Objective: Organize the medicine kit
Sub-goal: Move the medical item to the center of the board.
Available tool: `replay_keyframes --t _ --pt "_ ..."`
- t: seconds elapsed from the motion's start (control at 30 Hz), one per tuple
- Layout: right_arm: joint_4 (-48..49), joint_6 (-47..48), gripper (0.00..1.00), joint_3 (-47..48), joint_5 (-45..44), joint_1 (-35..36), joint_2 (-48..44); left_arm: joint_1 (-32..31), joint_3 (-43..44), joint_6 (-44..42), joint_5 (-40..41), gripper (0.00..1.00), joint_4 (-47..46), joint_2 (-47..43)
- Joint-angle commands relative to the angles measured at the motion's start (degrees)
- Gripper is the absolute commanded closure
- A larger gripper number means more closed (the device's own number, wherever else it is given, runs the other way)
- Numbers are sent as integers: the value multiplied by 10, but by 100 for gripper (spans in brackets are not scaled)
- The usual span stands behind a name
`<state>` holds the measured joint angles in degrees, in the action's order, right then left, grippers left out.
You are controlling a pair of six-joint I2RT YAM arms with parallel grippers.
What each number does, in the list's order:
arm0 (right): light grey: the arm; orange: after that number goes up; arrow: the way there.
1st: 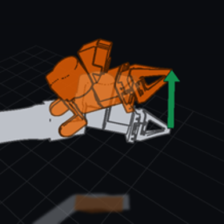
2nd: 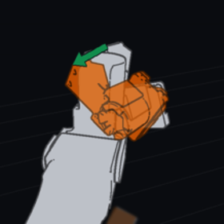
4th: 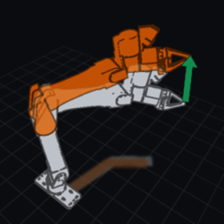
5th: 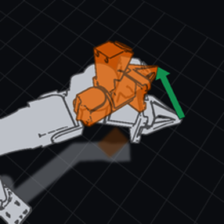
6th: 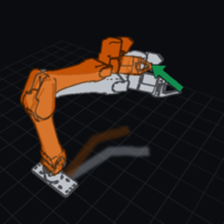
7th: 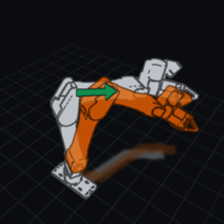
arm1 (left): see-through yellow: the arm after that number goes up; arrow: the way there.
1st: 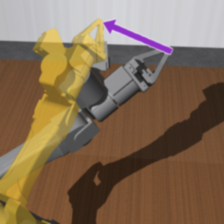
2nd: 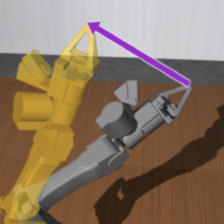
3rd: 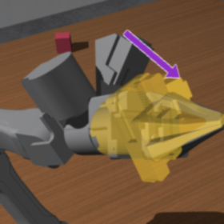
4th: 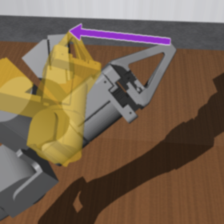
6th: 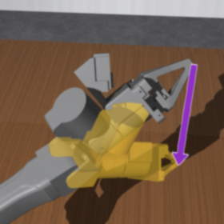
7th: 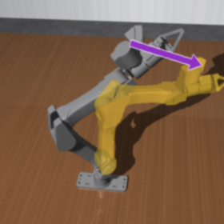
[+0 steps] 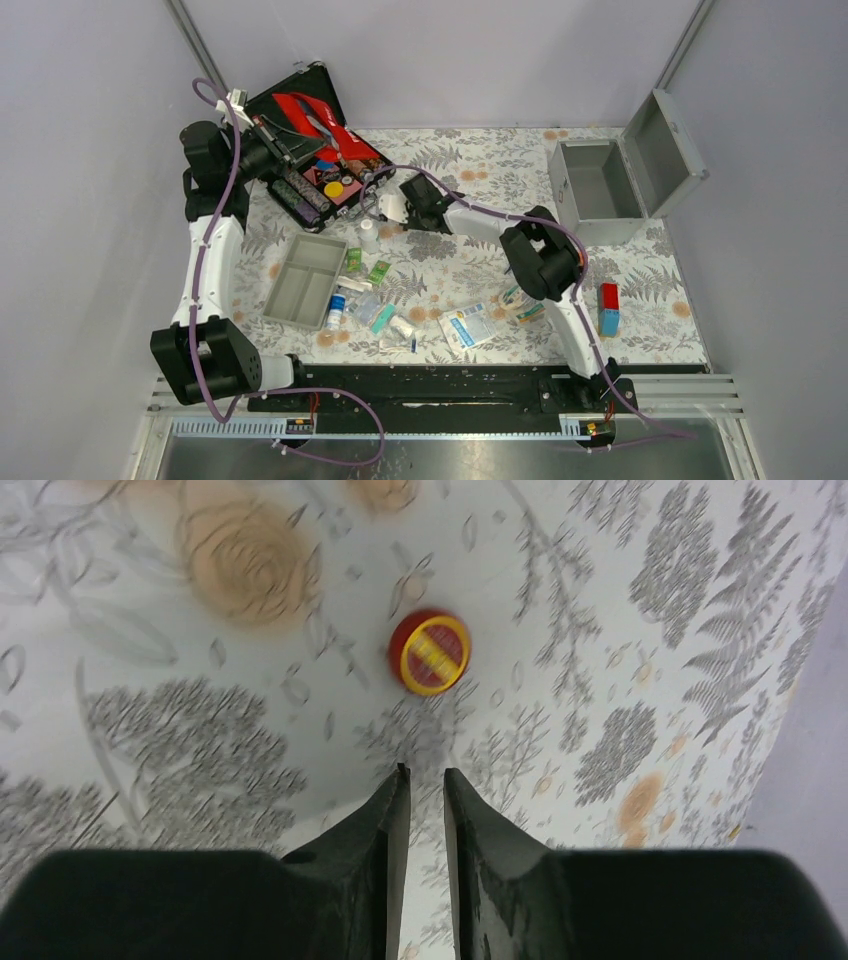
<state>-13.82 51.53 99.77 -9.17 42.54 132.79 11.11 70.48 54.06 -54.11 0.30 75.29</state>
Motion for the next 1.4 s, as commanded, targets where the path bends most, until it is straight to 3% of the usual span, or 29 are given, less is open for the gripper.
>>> replay_keyframes --t 0.0,0.3,0.6,0.73,1.03,1.23,1.3,1.37 --pt "3 -21 73 -53 33 9 -49 3 -6 5 -13 100 -45 -9" --pt "8 -16 73 57 -30 9 24 3 -2 6 -16 100 -43 -9" --pt "-36 -12 73 165 -12 9 92 3 -1 6 -17 100 -40 -11" --pt "-54 -21 73 154 8 10 80 3 -2 5 -18 100 -41 -10" --pt "-10 -12 73 23 59 16 0 3 -7 10 -14 100 -52 -5" --pt "-9 -30 73 17 76 22 -11 3 -13 9 -14 100 -52 -10" --pt "-16 -52 71 29 80 23 -12 3 -14 7 -14 100 -52 -11" --pt "-38 -83 62 53 83 22 -9 3 -14 6 -14 100 -51 -10"
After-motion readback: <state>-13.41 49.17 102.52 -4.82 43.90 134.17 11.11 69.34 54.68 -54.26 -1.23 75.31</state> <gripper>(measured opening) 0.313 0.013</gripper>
